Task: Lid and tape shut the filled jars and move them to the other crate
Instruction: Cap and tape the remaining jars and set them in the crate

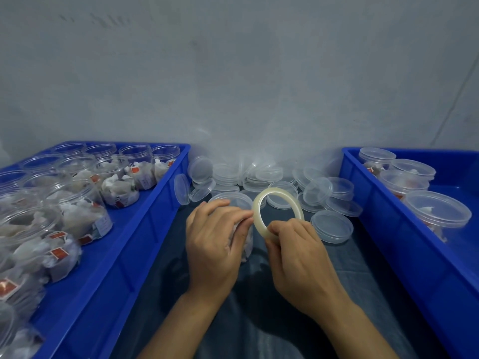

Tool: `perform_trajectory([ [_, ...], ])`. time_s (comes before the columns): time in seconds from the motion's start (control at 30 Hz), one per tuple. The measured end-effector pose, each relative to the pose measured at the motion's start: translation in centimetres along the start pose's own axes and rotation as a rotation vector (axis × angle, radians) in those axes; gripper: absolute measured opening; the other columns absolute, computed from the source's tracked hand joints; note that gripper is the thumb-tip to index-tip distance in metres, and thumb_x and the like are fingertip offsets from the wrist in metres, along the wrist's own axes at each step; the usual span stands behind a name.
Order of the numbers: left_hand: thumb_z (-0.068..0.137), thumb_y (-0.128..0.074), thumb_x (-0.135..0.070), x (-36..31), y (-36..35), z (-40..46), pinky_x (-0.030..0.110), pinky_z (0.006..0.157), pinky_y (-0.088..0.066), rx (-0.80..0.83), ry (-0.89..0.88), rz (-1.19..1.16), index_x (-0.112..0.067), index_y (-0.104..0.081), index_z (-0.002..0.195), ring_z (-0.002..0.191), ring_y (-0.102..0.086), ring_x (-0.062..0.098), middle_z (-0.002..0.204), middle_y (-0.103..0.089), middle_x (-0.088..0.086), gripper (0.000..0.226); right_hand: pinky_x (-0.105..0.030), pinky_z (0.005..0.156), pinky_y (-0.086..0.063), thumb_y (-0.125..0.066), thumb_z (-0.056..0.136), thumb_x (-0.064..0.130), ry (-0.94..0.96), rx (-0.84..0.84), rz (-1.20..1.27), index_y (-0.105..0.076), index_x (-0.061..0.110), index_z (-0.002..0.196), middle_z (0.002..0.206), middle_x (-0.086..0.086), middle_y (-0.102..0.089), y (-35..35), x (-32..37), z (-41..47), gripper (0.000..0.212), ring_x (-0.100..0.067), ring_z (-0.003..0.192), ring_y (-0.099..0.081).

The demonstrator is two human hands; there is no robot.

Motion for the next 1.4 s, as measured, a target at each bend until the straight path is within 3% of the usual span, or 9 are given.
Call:
perform_trajectory([
  [0.3, 0.103, -0.064, -0.026, -0.3, -0.3, 0.1, 0.044, 0.095, -0.048, 0.017, 0.000, 0.027, -0.017, -0.071, 0.097, 0.107, -0.062, 0.016, 0.103, -0.069, -0.007, 0.013, -0.030, 0.076, -0.041, -0.063, 0.095, 0.008, -0.010, -0.018, 0.009, -0.061, 0.010, 0.098, 0.083, 0.002, -0.052, -0.1, 0.1, -0.1, 0.004, -0.018, 0.076, -0.043],
  [0.57, 0.102, -0.060, -0.025, -1.0, -0.7, 0.2, 0.035, 0.094, -0.043, 0.045, -0.048, 0.041, -0.018, -0.068, 0.095, 0.104, -0.060, 0.018, 0.103, -0.067, -0.008, 0.014, -0.031, 0.077, -0.041, -0.055, 0.100, 0.018, -0.097, -0.071, -0.057, -0.060, 0.012, 0.101, 0.084, 0.003, -0.057, 0.1, -0.3, -0.1, 0.007, -0.020, 0.074, -0.051],
  [0.73, 0.097, -0.065, -0.023, -1.5, -1.0, 0.1, 0.032, 0.093, -0.041, 0.068, -0.082, 0.038, -0.016, -0.067, 0.090, 0.103, -0.061, 0.019, 0.100, -0.066, -0.006, 0.010, -0.030, 0.071, -0.038, -0.066, 0.096, 0.010, -0.224, -0.069, -0.061, -0.059, 0.012, 0.121, 0.081, 0.006, -0.064, 0.0, -0.9, -0.2, 0.026, -0.015, 0.076, -0.049],
  [0.83, 0.093, -0.067, -0.021, -1.9, -1.1, 0.0, 0.033, 0.097, -0.042, 0.083, -0.106, 0.029, -0.015, -0.068, 0.089, 0.105, -0.061, 0.018, 0.099, -0.066, -0.005, 0.008, -0.037, 0.062, -0.044, -0.058, 0.100, 0.023, -0.300, -0.027, -0.036, -0.049, 0.017, 0.137, 0.075, 0.008, -0.062, -0.1, -1.2, -0.3, 0.038, -0.022, 0.069, -0.058],
  [0.9, 0.093, -0.068, -0.022, -2.2, -1.3, -0.1, 0.037, 0.100, -0.043, 0.100, -0.133, 0.017, -0.015, -0.068, 0.088, 0.108, -0.061, 0.017, 0.097, -0.067, -0.007, 0.008, -0.042, 0.057, -0.049, -0.049, 0.101, 0.032, -0.348, 0.009, -0.043, -0.040, 0.023, 0.145, 0.074, 0.007, -0.063, -0.4, -1.9, -0.5, 0.045, -0.026, 0.064, -0.062],
  [1.0, 0.094, -0.068, -0.022, -2.5, -1.7, -0.4, 0.048, 0.104, -0.044, 0.135, -0.154, 0.008, -0.016, -0.066, 0.087, 0.109, -0.063, 0.016, 0.094, -0.067, -0.009, 0.009, -0.046, 0.054, -0.052, -0.054, 0.102, 0.028, -0.359, 0.032, -0.089, -0.037, 0.030, 0.154, 0.074, 0.006, -0.068, -0.3, -2.4, -0.7, 0.054, -0.029, 0.060, -0.064],
  [1.2, 0.095, -0.066, -0.022, -1.5, -1.1, 0.0, 0.031, 0.101, -0.040, 0.088, -0.110, 0.050, -0.019, -0.066, 0.093, 0.108, -0.059, 0.016, 0.100, -0.063, -0.008, 0.004, -0.038, 0.053, -0.046, -0.056, 0.105, 0.027, -0.267, 0.005, -0.043, -0.058, 0.041, 0.121, 0.076, 0.011, -0.059, 0.1, -2.2, -0.6, 0.021, -0.019, 0.062, -0.056],
  [1.33, 0.095, -0.067, -0.024, -1.4, -1.1, -0.2, 0.036, 0.102, -0.043, 0.086, -0.088, 0.033, -0.018, -0.070, 0.101, 0.117, -0.056, 0.016, 0.112, -0.064, -0.006, 0.009, -0.035, 0.051, -0.041, -0.056, 0.102, 0.032, -0.261, -0.025, -0.031, -0.058, 0.036, 0.109, 0.066, 0.023, -0.044, 0.1, -2.4, -0.8, 0.009, -0.015, 0.060, -0.044],
  [1.4, 0.093, -0.070, -0.024, -1.2, -1.0, -0.2, 0.039, 0.104, -0.045, 0.075, -0.071, 0.031, -0.016, -0.071, 0.111, 0.125, -0.053, 0.018, 0.123, -0.063, -0.003, 0.019, -0.036, 0.049, -0.043, -0.054, 0.102, 0.037, -0.269, -0.027, -0.027, -0.058, 0.035, 0.108, 0.060, 0.019, -0.042, 0.2, -2.5, -0.8, 0.007, -0.015, 0.056, -0.042],
])
Point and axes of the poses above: each hand's wrist, its own z-axis towards the middle knuckle, its own y-axis out of the back of the hand, x = y × z, the point moved 8 cm from there along z, towards the middle knuckle
